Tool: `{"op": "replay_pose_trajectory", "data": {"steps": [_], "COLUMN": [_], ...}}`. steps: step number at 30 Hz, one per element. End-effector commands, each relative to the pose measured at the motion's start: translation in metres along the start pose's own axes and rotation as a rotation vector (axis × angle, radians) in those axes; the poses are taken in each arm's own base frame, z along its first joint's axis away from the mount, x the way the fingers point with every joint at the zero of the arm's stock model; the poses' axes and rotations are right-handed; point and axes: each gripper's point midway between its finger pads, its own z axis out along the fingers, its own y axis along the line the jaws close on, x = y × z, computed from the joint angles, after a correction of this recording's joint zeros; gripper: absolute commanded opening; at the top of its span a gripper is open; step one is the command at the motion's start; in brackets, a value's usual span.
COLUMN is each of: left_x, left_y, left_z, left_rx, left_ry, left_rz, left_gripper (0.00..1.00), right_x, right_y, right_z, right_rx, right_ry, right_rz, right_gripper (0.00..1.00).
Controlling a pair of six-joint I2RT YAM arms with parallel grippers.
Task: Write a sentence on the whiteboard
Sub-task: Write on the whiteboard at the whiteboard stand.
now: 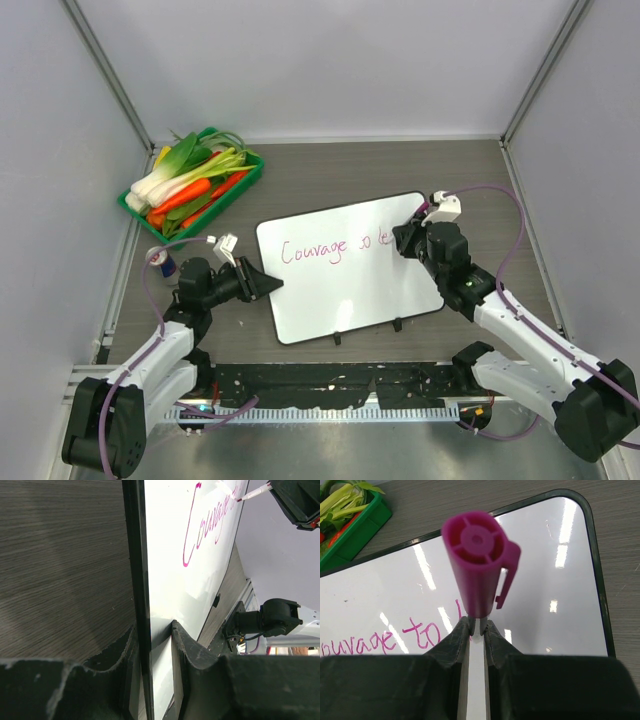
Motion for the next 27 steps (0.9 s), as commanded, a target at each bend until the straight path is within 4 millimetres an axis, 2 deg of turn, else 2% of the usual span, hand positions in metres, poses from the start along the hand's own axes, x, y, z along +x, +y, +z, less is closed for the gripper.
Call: {"op": "replay_pose_trajectory", "data": {"steps": [1, 5, 12, 16, 27], "left_x": [-0.008, -0.008, -0.008, -0.008, -0.007], "left_y": [-0.001, 0.0, 0.0, 0.0, 0.0], "left_z": [0.001, 0.001, 0.001, 0.001, 0.001], "left_rx": [0.002, -0.001, -0.001, 0.0, 0.003], "left_ry": [-0.027, -0.028, -0.028, -0.027, -0.024], "left_rz": [0.058, 0.056, 0.056, 0.056, 0.057], "left_gripper": [0.0, 0.0, 0.0, 0.0, 0.0], "right_x": [-0.013, -0.027, -0.053, -0.056, -0.05], "right_y": [-0.006, -0.002, 0.006, 0.002, 0.002], "right_z": [0.003, 0.001, -0.015, -0.012, 0.005], "right_rx": [0.054, 0.044, 0.011, 0.041, 0.064], "right_ry": [-0.036, -0.069, -0.148, -0.155, -0.137], "right_rz": [-0.014, -0.009, 0.014, -0.003, -0.003], "right_gripper": [0.02, 0.01, 0.02, 0.01, 0.01]}}
